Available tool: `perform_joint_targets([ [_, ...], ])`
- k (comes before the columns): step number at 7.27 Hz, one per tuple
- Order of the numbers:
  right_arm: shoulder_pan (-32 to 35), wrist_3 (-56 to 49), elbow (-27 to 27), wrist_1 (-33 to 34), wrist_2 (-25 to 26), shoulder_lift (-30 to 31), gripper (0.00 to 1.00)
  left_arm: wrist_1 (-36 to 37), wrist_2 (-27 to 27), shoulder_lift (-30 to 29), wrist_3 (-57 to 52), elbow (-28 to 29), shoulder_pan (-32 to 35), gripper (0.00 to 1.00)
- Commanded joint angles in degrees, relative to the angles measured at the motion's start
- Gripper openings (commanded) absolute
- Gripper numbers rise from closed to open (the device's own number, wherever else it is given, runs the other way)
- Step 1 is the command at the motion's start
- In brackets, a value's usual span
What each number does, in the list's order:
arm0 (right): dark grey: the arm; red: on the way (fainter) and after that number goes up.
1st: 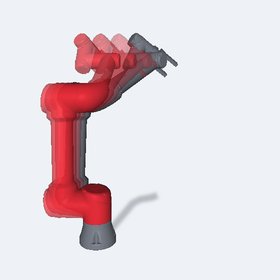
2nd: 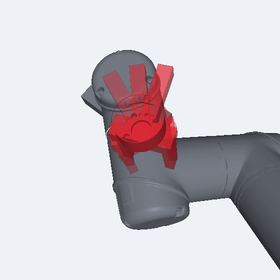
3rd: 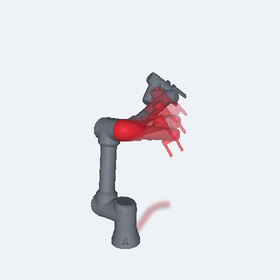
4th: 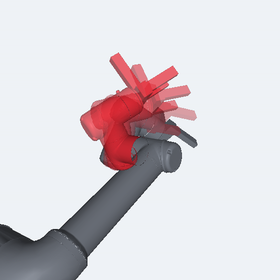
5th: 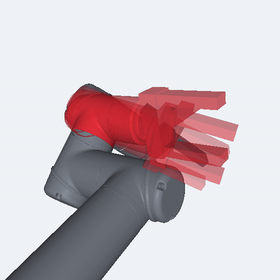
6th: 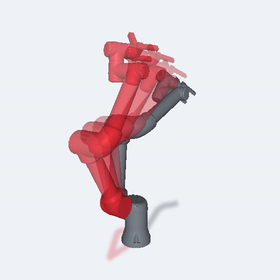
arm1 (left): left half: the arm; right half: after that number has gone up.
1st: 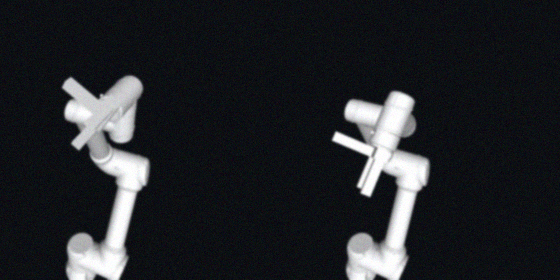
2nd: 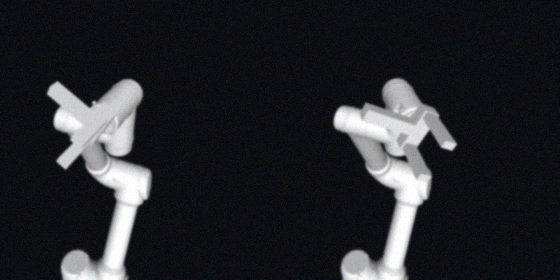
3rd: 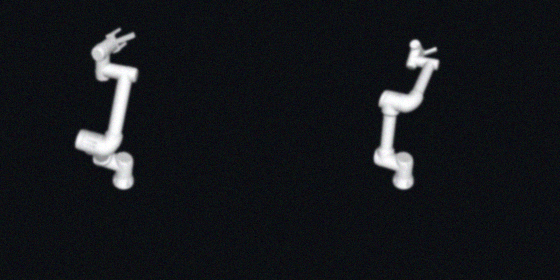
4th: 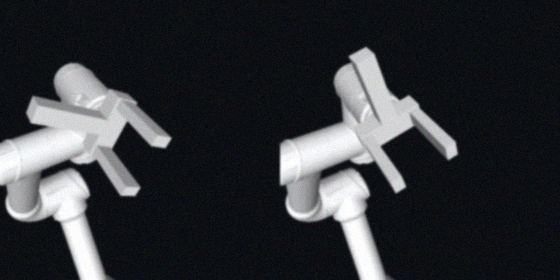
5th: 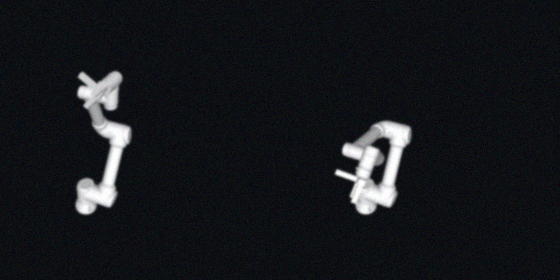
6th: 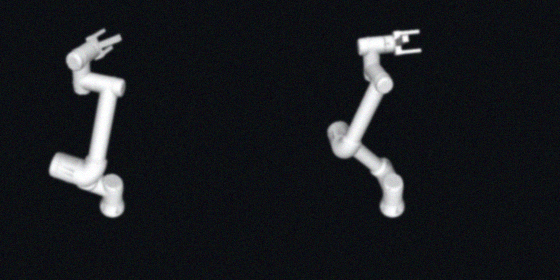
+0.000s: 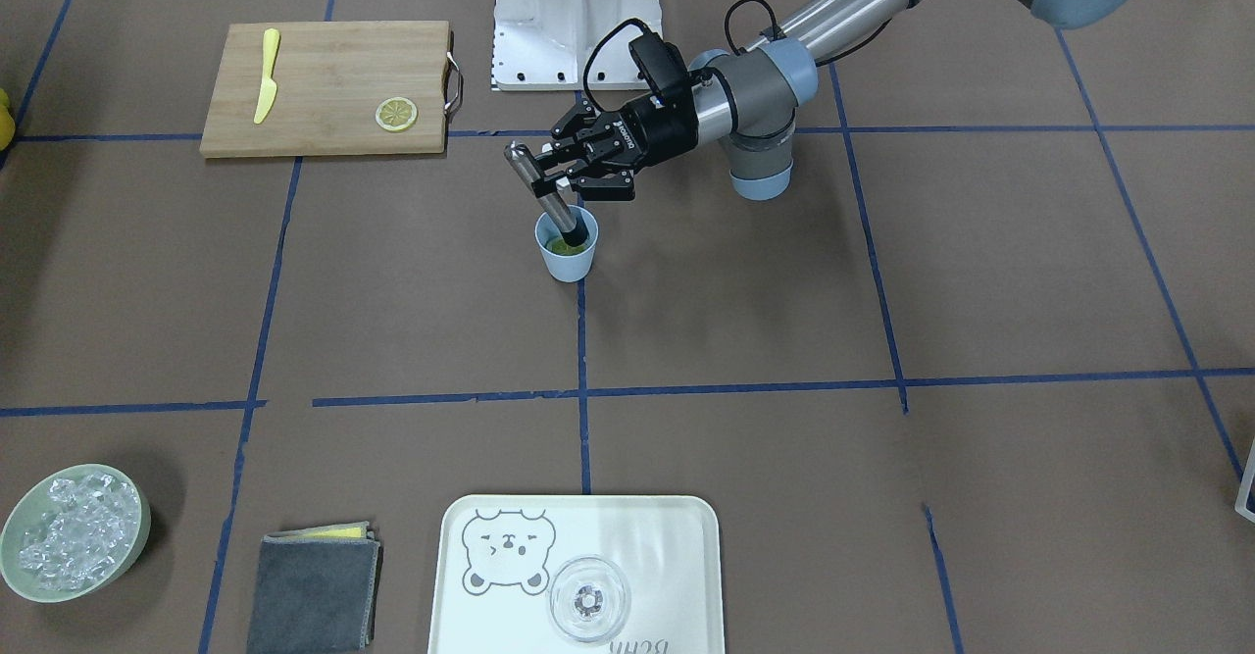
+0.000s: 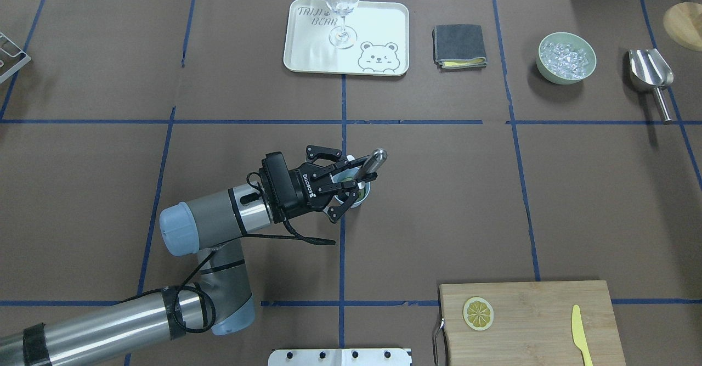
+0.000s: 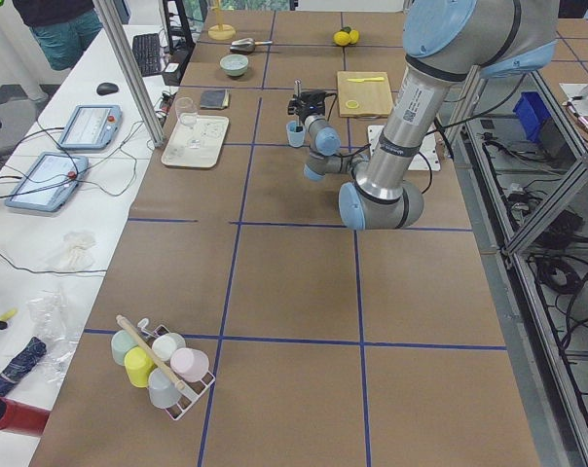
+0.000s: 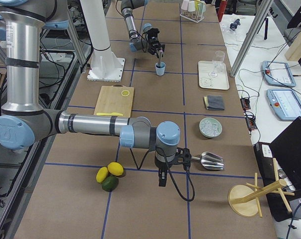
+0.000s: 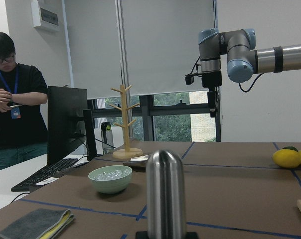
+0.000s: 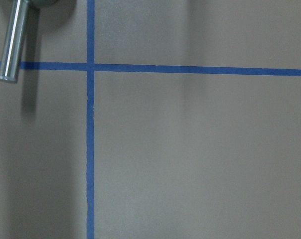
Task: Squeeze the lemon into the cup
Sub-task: 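Lower the muddler into the cup and press the lemon slice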
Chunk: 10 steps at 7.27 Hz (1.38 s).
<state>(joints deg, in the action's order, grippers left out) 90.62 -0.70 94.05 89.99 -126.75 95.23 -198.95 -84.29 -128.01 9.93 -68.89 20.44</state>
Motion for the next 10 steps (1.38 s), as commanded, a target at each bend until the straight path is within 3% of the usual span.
perform_joint_targets([
  [1, 0.0, 0.0, 0.0, -0.1, 0.1, 0.0, 1.00, 0.2, 0.4, 0.0, 0.0, 0.2, -0.3, 0.00],
  [7, 0.0, 0.2, -0.2, -0.2, 0.1, 0.1, 1.00, 1.4, 0.0, 0.0, 5.4, -6.1, 2.9, 0.00],
  [9, 0.0, 0.4, -0.2, -0.2, 0.0, 0.1, 1.00, 11.9, -0.4, 0.7, 6.5, -10.5, 5.6, 0.00],
  [10, 0.0, 0.7, -0.2, -0.2, 0.0, 0.1, 1.00, 17.1, -3.4, 1.2, 10.8, -13.1, 7.1, 0.00],
])
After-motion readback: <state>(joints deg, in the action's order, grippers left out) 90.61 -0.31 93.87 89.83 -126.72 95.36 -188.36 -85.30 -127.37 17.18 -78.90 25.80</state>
